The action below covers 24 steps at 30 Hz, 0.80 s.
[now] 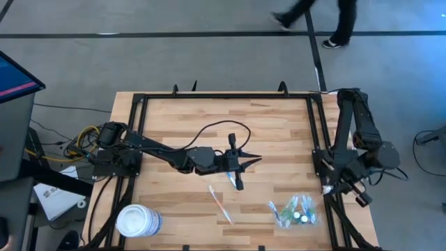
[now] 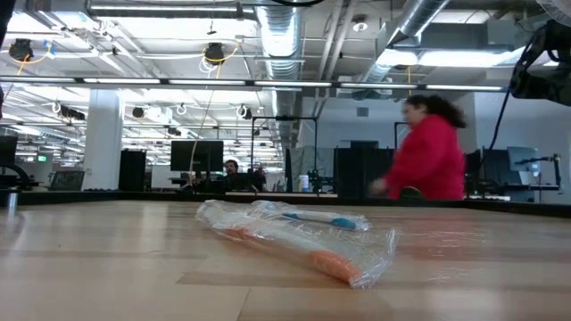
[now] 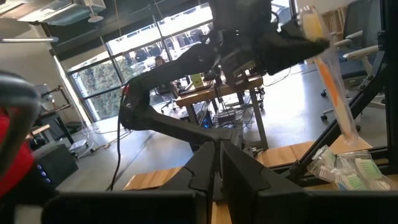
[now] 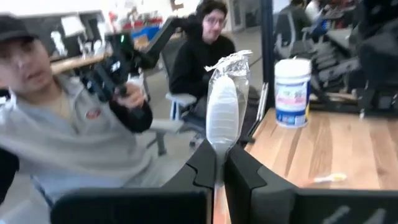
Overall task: Pick & Place toothbrushing station
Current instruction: Put the orange toothbrush into the transparent organizer
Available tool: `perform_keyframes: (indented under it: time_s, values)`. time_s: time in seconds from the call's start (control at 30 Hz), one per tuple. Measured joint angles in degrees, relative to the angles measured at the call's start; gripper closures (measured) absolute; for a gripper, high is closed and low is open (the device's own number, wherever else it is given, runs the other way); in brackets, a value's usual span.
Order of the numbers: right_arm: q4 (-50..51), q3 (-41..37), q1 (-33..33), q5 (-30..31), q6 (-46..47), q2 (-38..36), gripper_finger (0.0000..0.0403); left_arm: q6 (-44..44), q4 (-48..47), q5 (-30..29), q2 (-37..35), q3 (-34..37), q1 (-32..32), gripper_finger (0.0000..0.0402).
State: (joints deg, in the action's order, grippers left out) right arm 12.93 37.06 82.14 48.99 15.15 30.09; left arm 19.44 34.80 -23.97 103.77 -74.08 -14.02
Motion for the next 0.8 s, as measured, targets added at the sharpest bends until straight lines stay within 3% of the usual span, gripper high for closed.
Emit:
perform_keyframes:
  time_s: [0.8]
  values:
    - [3.3, 0.0, 3.9, -1.0, 10.6, 12.4, 0.0398, -0.2, 0.0, 0.0, 0.0, 0.0, 0.0, 0.0381]
